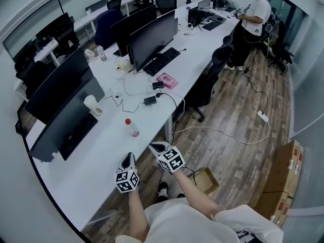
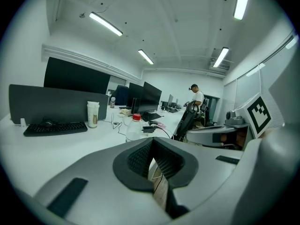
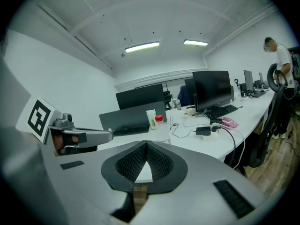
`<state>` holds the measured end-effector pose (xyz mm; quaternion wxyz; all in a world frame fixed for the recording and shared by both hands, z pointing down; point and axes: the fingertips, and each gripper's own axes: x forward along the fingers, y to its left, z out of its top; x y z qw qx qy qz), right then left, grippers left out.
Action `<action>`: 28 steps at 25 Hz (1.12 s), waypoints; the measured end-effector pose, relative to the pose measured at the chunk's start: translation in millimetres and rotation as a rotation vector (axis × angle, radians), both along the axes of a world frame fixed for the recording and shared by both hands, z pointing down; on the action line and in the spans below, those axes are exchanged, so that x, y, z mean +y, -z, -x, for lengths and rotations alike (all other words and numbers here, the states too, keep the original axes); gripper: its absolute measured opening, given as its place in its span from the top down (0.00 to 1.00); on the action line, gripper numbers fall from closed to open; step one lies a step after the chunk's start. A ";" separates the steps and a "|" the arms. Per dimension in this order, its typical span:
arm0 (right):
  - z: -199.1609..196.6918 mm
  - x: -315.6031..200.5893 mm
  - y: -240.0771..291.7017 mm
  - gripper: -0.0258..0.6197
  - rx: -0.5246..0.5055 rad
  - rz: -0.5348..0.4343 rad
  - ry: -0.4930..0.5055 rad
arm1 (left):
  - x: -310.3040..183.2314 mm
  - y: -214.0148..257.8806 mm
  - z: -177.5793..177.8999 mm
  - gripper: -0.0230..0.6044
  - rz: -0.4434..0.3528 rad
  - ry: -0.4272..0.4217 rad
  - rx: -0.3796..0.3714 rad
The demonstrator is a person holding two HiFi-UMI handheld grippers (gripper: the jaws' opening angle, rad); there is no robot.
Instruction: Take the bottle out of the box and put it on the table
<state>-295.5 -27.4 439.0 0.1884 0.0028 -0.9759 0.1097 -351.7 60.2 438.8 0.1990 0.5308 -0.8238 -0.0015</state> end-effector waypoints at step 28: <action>5.8 -3.4 -9.0 0.90 0.018 0.027 0.004 | 1.0 -1.9 15.8 0.94 0.014 -0.014 -0.005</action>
